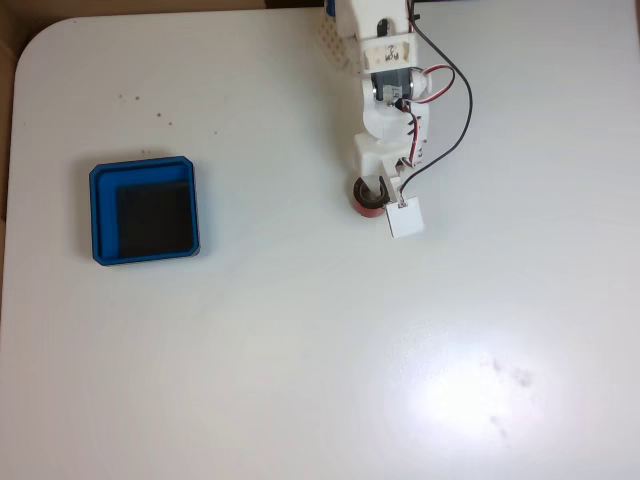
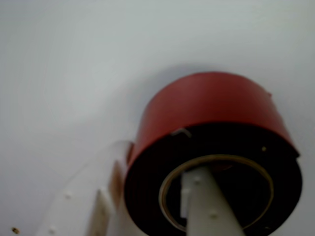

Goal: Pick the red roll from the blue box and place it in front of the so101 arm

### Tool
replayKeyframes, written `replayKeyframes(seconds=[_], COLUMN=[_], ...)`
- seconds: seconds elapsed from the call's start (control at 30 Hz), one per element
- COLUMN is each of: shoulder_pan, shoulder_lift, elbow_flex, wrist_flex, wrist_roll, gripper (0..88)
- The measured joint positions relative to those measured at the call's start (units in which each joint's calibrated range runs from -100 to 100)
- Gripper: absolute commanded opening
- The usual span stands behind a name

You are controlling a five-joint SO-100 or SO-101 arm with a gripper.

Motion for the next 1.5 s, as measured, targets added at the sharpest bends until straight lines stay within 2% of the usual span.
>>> replayKeyframes(seconds=[0.13, 0.33, 0.6, 0.97, 1.3, 1.5], shoulder_pan=[0.0, 0.3, 0.3, 4.35, 6.04, 6.04], shoulder_lift=[0.0, 0.0, -2.37, -31.84, -62.66, -68.33], elbow_flex=[0.0, 0.0, 0.0, 1.79, 22.51, 31.3], wrist_flex=[0.0, 0.0, 0.0, 0.0, 0.0, 0.0], wrist_roll=[0.17, 0.25, 0.25, 0.25, 0.25, 0.33], gripper=[1.9, 9.5, 9.6, 9.7, 9.7, 9.7])
